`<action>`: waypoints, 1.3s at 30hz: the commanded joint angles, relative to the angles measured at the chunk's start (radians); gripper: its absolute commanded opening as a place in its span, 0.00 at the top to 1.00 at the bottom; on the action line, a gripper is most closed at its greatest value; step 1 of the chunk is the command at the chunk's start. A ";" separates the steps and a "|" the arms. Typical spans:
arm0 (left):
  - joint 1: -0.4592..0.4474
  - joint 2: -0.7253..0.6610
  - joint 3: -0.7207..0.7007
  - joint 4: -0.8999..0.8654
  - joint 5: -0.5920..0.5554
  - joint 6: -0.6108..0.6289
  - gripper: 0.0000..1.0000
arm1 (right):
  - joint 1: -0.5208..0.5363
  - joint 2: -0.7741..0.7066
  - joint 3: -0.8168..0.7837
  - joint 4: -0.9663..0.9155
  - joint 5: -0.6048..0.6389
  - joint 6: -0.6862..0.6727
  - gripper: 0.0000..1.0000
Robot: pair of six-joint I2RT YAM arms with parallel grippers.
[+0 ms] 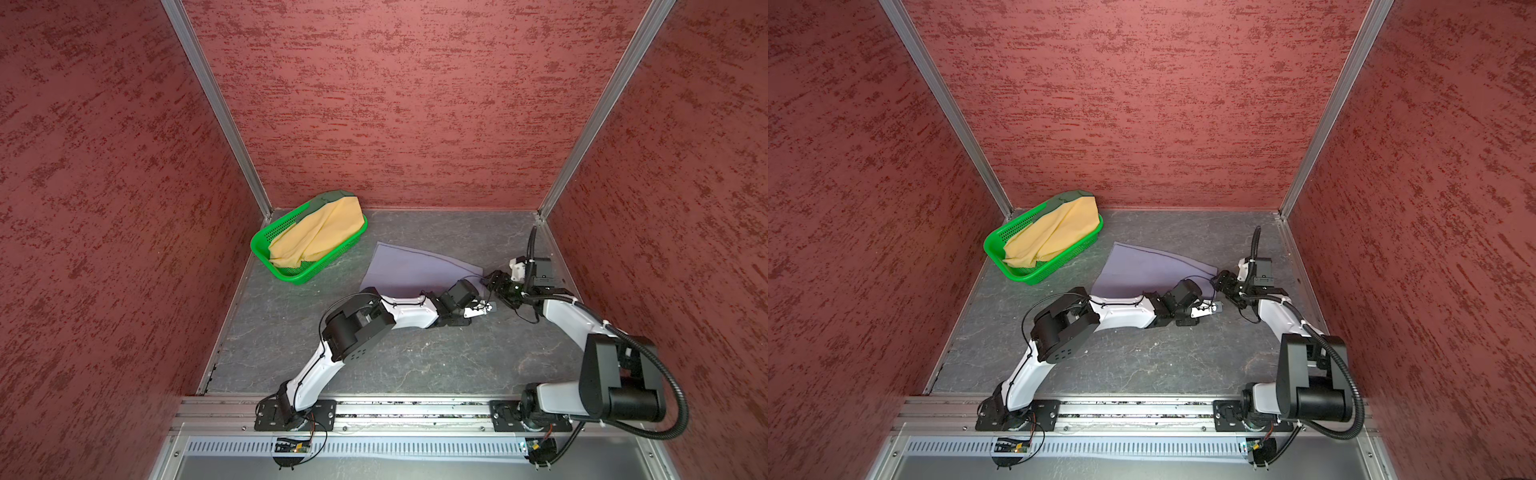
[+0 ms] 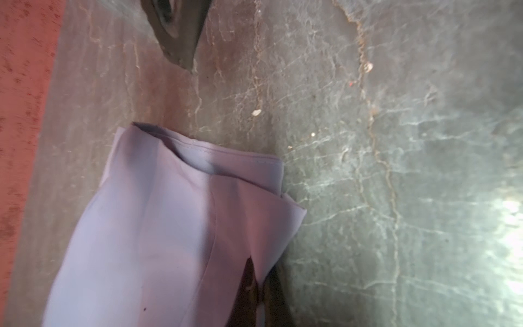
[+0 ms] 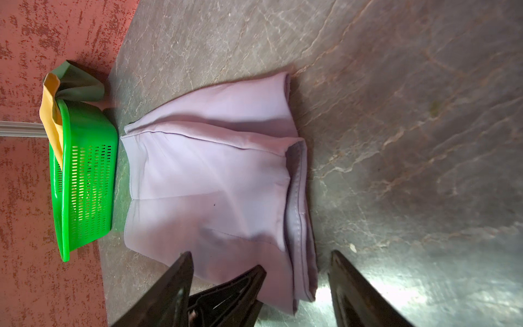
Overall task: Fold and stack skirts
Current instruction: Fold the skirt at the center of the table.
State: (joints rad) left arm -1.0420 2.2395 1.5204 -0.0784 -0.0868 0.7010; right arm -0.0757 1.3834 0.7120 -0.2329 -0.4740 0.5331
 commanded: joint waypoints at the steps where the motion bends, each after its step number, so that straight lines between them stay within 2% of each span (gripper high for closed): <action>1: 0.012 0.029 0.015 -0.055 0.062 -0.041 1.00 | -0.008 0.006 -0.013 0.026 -0.013 -0.016 0.24; 7: 0.032 -0.027 -0.020 -0.013 0.105 -0.099 1.00 | -0.008 0.018 -0.014 0.009 0.022 -0.036 0.24; 13: 0.060 -0.114 -0.054 0.025 0.178 -0.162 1.00 | -0.006 0.056 -0.022 0.022 0.001 -0.039 0.23; 28: 0.045 -0.164 -0.043 0.001 0.211 -0.146 1.00 | 0.001 0.174 -0.055 0.207 -0.129 0.102 0.24; 34: 0.043 -0.164 -0.035 0.007 0.215 -0.157 1.00 | 0.018 0.202 -0.088 0.303 -0.166 0.178 0.31; 39: 0.045 -0.172 -0.041 0.022 0.222 -0.175 1.00 | 0.026 0.210 -0.107 0.350 -0.175 0.220 0.46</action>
State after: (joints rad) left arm -0.9939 2.1086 1.4616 -0.0887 0.1081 0.5472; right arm -0.0582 1.5829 0.6186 0.0444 -0.6262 0.7067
